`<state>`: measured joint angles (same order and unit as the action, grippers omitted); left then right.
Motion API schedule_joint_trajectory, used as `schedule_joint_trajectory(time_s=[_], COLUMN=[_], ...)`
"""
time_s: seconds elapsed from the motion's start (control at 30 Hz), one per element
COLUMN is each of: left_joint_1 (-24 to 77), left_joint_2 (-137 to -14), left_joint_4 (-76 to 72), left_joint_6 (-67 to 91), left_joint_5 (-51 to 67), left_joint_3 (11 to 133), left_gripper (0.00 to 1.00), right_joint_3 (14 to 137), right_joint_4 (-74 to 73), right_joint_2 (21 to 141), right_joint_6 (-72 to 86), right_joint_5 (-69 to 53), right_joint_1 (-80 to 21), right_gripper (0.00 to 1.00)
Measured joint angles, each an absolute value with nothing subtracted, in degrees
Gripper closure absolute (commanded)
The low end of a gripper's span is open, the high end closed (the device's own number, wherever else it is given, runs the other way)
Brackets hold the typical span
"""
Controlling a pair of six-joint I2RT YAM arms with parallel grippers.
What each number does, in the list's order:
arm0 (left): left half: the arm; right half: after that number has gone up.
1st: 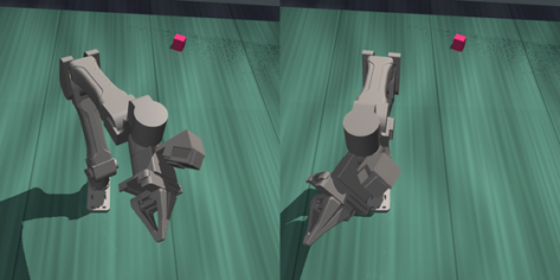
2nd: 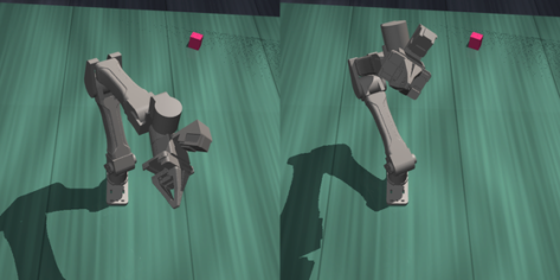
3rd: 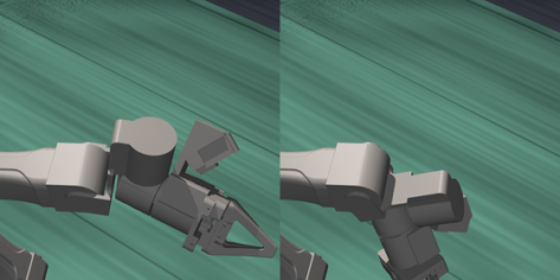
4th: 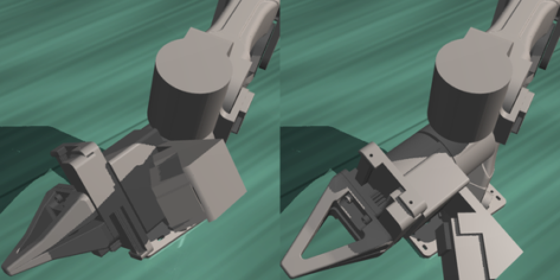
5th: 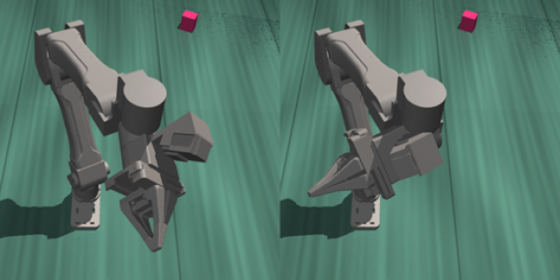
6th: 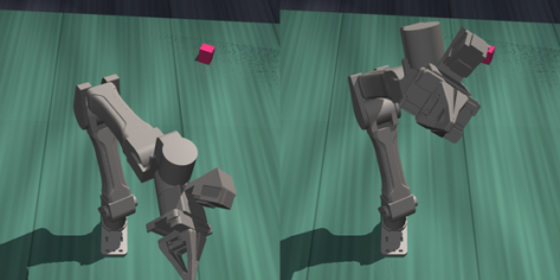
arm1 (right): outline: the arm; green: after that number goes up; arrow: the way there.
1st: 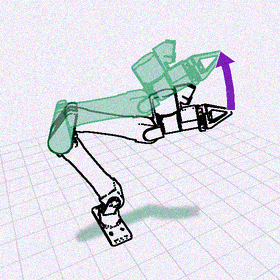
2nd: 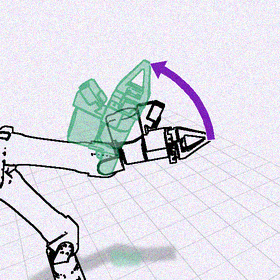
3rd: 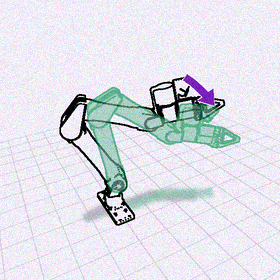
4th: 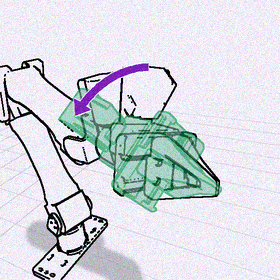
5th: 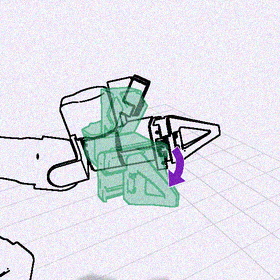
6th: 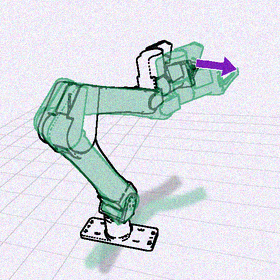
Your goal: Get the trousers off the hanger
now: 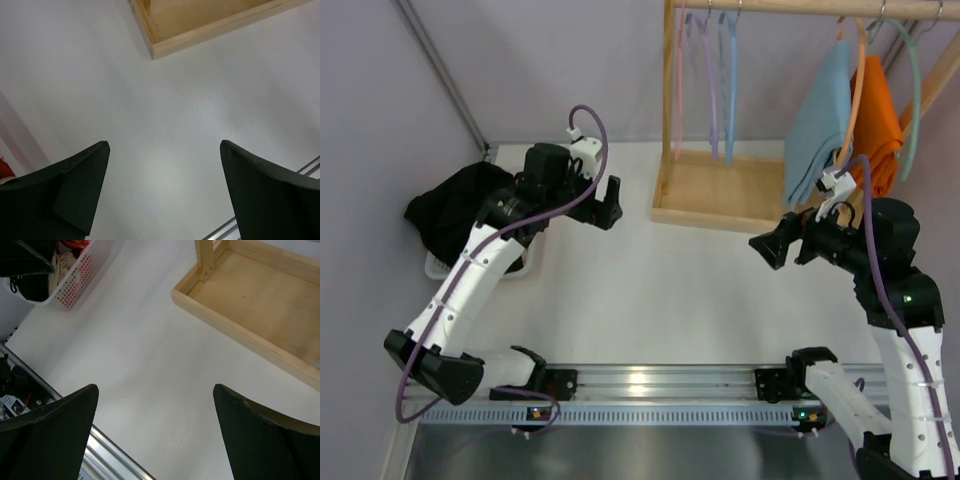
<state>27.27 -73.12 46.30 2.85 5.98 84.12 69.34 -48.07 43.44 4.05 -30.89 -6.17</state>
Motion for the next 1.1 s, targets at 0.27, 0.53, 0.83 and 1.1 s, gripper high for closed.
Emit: schedule_joint_trajectory(time_s=[0.27,0.53,0.83,1.1], left_joint_1=[18.5,16.5,16.5,16.5], left_joint_2=[-77.7,-78.8,-77.7,-73.6], left_joint_4=[46.6,46.7,46.7,46.7], left_joint_6=[4.4,4.7,4.9,4.8], left_joint_5=[15.9,15.0,15.6,15.4], left_joint_3=[96.6,100.0,99.7,97.4], left_gripper=[0.02,0.02,0.02,0.02], right_joint_3=[72.2,83.3,105.5,117.6], right_joint_4=[-48.6,-47.9,-44.1,-41.0], right_joint_2=[42.9,46.7,57.7,71.7], right_joint_6=[5.5,10.3,15.3,19.3], right_joint_5=[-31.8,-33.2,-33.4,-34.9], right_joint_1=[-4.2,3.2,11.2,18.2], right_gripper=[0.01,0.01,0.01,0.02])
